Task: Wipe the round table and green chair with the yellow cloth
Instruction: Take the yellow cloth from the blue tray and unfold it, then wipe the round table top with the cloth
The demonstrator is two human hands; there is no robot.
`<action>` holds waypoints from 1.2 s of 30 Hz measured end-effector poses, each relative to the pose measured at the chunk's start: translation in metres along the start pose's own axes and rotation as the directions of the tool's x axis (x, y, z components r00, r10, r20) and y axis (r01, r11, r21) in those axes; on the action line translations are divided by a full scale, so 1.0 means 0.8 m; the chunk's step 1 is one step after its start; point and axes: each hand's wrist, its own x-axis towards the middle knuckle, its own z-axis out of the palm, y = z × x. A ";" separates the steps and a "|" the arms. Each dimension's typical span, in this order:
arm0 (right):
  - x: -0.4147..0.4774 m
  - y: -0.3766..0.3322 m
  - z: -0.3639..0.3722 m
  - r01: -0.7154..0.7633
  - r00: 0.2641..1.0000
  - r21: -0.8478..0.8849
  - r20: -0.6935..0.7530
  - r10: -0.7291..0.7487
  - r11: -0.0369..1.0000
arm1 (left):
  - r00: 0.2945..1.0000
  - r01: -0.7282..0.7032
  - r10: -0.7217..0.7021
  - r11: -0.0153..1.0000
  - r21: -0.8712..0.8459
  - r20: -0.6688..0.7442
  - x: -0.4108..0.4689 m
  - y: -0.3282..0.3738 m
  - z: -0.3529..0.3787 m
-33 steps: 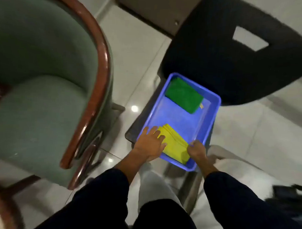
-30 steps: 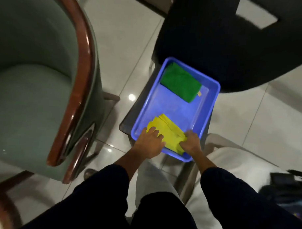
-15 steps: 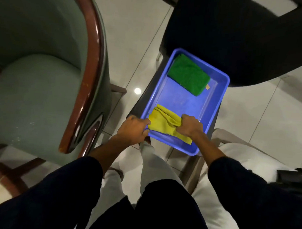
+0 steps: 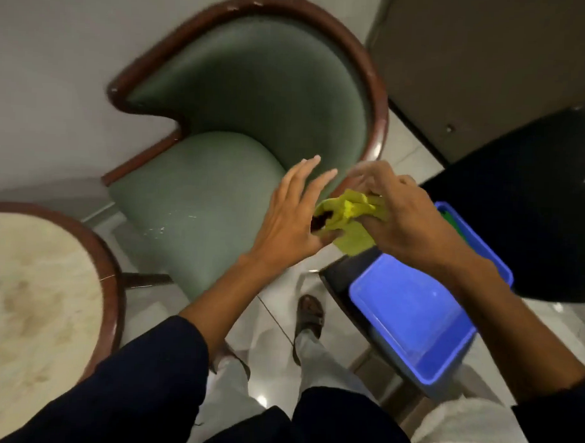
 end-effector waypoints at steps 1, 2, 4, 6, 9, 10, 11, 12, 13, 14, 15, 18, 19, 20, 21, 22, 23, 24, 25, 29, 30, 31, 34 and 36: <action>0.015 -0.024 0.002 0.024 0.999 0.104 0.034 -0.028 0.994 | 1.000 -0.012 0.013 1.000 0.003 -0.024 -0.006 -0.012 -0.031; 0.031 -0.049 0.010 0.045 0.997 0.226 0.054 -0.059 0.973 | 0.999 -0.019 0.018 1.000 -0.010 -0.030 -0.017 -0.026 -0.060; 0.060 -0.092 0.029 0.048 0.995 0.470 0.056 -0.084 0.881 | 0.999 0.042 -0.041 0.993 -0.106 0.008 -0.048 -0.050 -0.109; 0.089 -0.134 0.070 0.042 0.996 0.590 0.040 -0.081 0.806 | 0.968 0.247 -0.248 0.938 -0.243 0.026 -0.094 -0.081 -0.158; 0.120 -0.180 0.170 -0.040 0.996 0.412 0.091 0.003 0.910 | 0.858 0.513 -0.494 0.819 -0.258 0.137 -0.176 -0.148 -0.212; 0.126 -0.193 0.213 -0.073 0.989 0.330 0.146 0.025 0.941 | 0.812 0.583 -0.544 0.779 -0.232 0.212 -0.207 -0.177 -0.220; 0.129 -0.204 0.259 -0.123 0.973 0.287 0.222 0.059 0.950 | 0.754 0.652 -0.587 0.723 -0.228 0.295 -0.239 -0.205 -0.224; 0.128 -0.213 0.305 -0.191 0.946 0.275 0.307 0.102 0.942 | 0.693 0.717 -0.622 0.647 -0.260 0.364 -0.272 -0.233 -0.222; 0.127 -0.221 0.350 -0.257 0.913 0.267 0.383 0.142 0.929 | 0.628 0.778 -0.664 0.554 -0.297 0.406 -0.304 -0.261 -0.219; 0.125 -0.227 0.388 -0.319 0.875 0.251 0.448 0.182 0.914 | 0.569 0.822 -0.701 0.470 -0.321 0.431 -0.332 -0.285 -0.213; 0.126 -0.234 0.431 -0.365 0.838 0.238 0.504 0.207 0.900 | 0.513 0.856 -0.737 0.402 -0.324 0.441 -0.359 -0.313 -0.204; 0.139 -0.253 0.524 -0.402 0.821 0.250 0.525 0.225 0.881 | 0.458 0.882 -0.803 0.359 -0.304 0.380 -0.410 -0.386 -0.187; 0.143 -0.259 0.554 -0.380 0.844 0.211 0.477 0.245 0.901 | 0.471 0.879 -0.822 0.404 -0.255 0.320 -0.422 -0.411 -0.185; 0.144 -0.264 0.588 -0.338 0.880 0.122 0.393 0.268 0.933 | 0.481 0.876 -0.848 0.459 -0.147 0.221 -0.434 -0.439 -0.183; 0.138 -0.273 0.620 -0.307 0.908 0.013 0.304 0.289 0.951 | 0.489 0.871 -0.869 0.491 0.000 0.073 -0.448 -0.468 -0.184; 0.127 -0.285 0.649 -0.312 0.916 -0.055 0.246 0.316 0.948 | 0.490 0.868 -0.867 0.475 0.146 -0.091 -0.467 -0.496 -0.185; 0.112 -0.300 0.675 -0.355 0.899 -0.071 0.248 0.361 0.932 | 0.476 0.874 -0.844 0.422 0.241 -0.249 -0.488 -0.521 -0.184; 0.098 -0.316 0.698 -0.427 0.861 -0.059 0.279 0.425 0.902 | 0.441 0.890 -0.819 0.346 0.295 -0.369 -0.507 -0.541 -0.184; 0.087 -0.329 0.722 -0.510 0.808 -0.043 0.319 0.496 0.859 | 0.374 0.916 -0.830 0.262 0.303 -0.414 -0.526 -0.557 -0.180; 0.136 -0.338 0.782 -0.607 0.778 -0.009 0.201 0.596 0.795 | 0.246 0.959 -0.843 0.138 0.249 -0.478 -0.558 -0.584 -0.141; 0.161 -0.335 0.789 -0.548 0.825 -0.050 0.134 0.549 0.835 | 0.254 0.958 -0.829 0.146 0.245 -0.498 -0.559 -0.587 -0.137; 0.189 -0.331 0.795 -0.469 0.873 -0.102 0.092 0.478 0.877 | 0.255 0.960 -0.816 0.152 0.234 -0.518 -0.559 -0.591 -0.136; 0.279 -0.338 0.814 -0.238 0.961 -0.209 0.094 0.262 0.949 | 0.276 0.951 -0.774 0.134 0.278 -0.570 -0.565 -0.590 -0.138; 0.338 -0.358 0.834 -0.118 0.978 -0.244 0.138 0.155 0.963 | 0.295 0.943 -0.757 0.135 0.303 -0.583 -0.563 -0.590 -0.138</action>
